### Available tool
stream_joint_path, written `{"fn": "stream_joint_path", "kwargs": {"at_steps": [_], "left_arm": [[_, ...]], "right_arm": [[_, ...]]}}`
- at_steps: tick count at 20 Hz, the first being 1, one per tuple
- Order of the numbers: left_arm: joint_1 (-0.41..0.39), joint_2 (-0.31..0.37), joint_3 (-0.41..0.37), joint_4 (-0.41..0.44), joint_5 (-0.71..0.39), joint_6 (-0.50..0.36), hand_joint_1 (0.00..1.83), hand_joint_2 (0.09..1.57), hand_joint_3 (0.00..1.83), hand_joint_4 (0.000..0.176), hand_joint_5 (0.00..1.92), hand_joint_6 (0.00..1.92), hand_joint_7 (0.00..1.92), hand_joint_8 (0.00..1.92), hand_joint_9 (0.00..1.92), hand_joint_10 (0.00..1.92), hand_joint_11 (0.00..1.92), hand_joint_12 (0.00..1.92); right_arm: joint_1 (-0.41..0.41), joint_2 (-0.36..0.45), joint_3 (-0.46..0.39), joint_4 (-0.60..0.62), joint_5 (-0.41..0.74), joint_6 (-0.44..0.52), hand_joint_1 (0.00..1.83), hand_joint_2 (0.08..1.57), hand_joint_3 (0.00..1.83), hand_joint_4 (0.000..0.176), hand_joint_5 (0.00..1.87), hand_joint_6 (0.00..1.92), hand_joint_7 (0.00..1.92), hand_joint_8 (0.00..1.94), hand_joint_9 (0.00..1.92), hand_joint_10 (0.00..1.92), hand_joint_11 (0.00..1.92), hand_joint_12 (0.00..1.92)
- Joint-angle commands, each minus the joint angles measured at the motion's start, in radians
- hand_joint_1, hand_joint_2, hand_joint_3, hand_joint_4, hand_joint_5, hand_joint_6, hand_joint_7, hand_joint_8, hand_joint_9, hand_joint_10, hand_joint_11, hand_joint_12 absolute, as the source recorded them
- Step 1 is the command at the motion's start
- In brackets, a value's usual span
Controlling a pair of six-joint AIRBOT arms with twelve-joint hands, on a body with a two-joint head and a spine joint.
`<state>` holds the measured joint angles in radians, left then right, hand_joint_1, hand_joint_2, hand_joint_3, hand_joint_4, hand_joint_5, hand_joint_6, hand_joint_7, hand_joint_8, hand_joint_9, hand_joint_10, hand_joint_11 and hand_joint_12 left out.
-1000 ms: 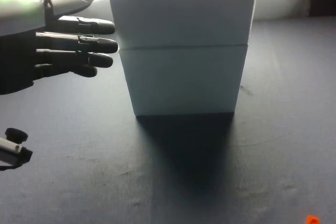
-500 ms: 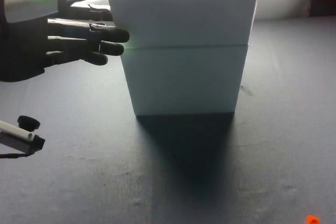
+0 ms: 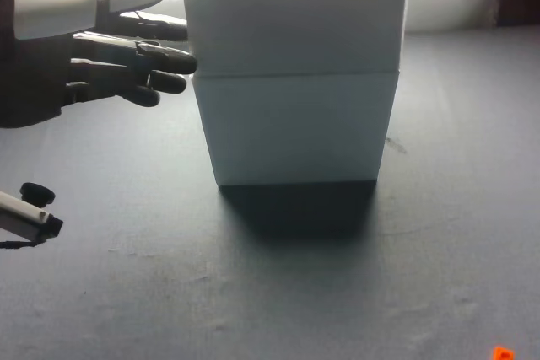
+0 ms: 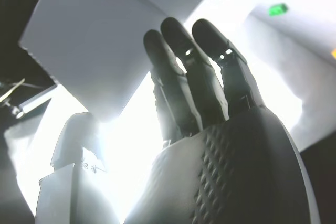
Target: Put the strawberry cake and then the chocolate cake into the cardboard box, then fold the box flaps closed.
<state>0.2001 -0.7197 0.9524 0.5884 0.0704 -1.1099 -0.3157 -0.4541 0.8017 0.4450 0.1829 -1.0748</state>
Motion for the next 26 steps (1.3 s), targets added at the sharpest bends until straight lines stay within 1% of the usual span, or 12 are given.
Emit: {"fn": "stream_joint_path", "kwargs": {"at_steps": [1, 5, 12, 15, 16, 18, 20, 22, 26], "left_arm": [[-0.019, 0.002, 0.008, -0.007, -0.074, -0.003, 0.37, 1.17, 0.00, 0.000, 0.57, 0.00, 0.77, 0.01, 0.56, 0.63, 0.15, 1.49], [-0.036, -0.018, 0.023, 0.004, -0.073, 0.002, 0.38, 1.17, 0.00, 0.000, 0.59, 0.01, 0.78, 0.01, 0.57, 0.63, 0.15, 1.49], [-0.052, -0.066, 0.045, 0.013, -0.078, 0.029, 0.35, 1.18, 0.00, 0.000, 0.56, 0.00, 0.76, 0.00, 0.55, 0.64, 0.12, 1.52], [-0.054, -0.084, 0.053, 0.031, -0.098, 0.035, 0.36, 1.18, 0.00, 0.000, 0.56, 0.00, 0.76, 0.00, 0.54, 0.64, 0.11, 1.52], [-0.054, -0.091, 0.057, 0.036, -0.109, 0.049, 0.37, 1.17, 0.00, 0.000, 0.56, 0.00, 0.76, 0.00, 0.55, 0.65, 0.12, 1.52], [-0.060, -0.099, 0.066, 0.084, -0.122, 0.052, 0.37, 1.17, 0.00, 0.000, 0.56, 0.00, 0.76, 0.00, 0.55, 0.65, 0.12, 1.52], [-0.060, -0.099, 0.076, 0.129, -0.130, 0.052, 0.36, 1.18, 0.00, 0.000, 0.54, 0.00, 0.74, 0.00, 0.53, 0.65, 0.11, 1.51], [-0.061, -0.095, 0.095, 0.201, -0.142, 0.052, 0.39, 1.17, 0.00, 0.000, 0.56, 0.01, 0.75, 0.01, 0.54, 0.66, 0.13, 1.51], [-0.062, -0.081, 0.139, 0.264, -0.149, 0.052, 0.40, 1.17, 0.00, 0.000, 0.55, 0.00, 0.74, 0.00, 0.53, 0.66, 0.14, 1.49]], "right_arm": [[0.009, 0.014, 0.002, 0.001, 0.101, 0.002, 0.31, 1.26, 0.00, 0.000, 0.54, 0.57, 0.71, 0.38, 0.46, 1.00, 0.09, 1.56], [0.009, 0.014, 0.002, 0.001, 0.101, 0.002, 0.31, 1.27, 0.00, 0.000, 0.53, 0.58, 0.70, 0.39, 0.45, 1.01, 0.07, 1.58], [0.009, 0.014, 0.002, 0.001, 0.101, 0.002, 0.28, 1.28, 0.00, 0.000, 0.52, 0.57, 0.69, 0.39, 0.43, 1.00, 0.06, 1.57], [0.010, 0.014, 0.002, 0.001, 0.101, 0.002, 0.30, 1.27, 0.00, 0.000, 0.54, 0.55, 0.71, 0.39, 0.44, 1.00, 0.07, 1.56], [0.010, 0.014, 0.002, 0.001, 0.101, 0.002, 0.29, 1.27, 0.00, 0.000, 0.53, 0.55, 0.70, 0.39, 0.44, 1.00, 0.07, 1.55], [0.010, 0.014, 0.002, 0.001, 0.101, 0.003, 0.27, 1.27, 0.00, 0.000, 0.53, 0.55, 0.70, 0.38, 0.44, 1.00, 0.06, 1.55], [0.010, 0.014, 0.002, 0.001, 0.101, 0.004, 0.31, 1.26, 0.00, 0.000, 0.54, 0.54, 0.71, 0.36, 0.45, 0.97, 0.07, 1.55], [0.010, 0.014, 0.001, 0.001, 0.101, 0.005, 0.31, 1.26, 0.00, 0.000, 0.54, 0.53, 0.71, 0.36, 0.45, 0.97, 0.07, 1.55], [0.010, 0.014, 0.000, 0.001, 0.101, 0.005, 0.32, 1.26, 0.00, 0.000, 0.54, 0.54, 0.71, 0.36, 0.45, 0.98, 0.08, 1.56]]}}
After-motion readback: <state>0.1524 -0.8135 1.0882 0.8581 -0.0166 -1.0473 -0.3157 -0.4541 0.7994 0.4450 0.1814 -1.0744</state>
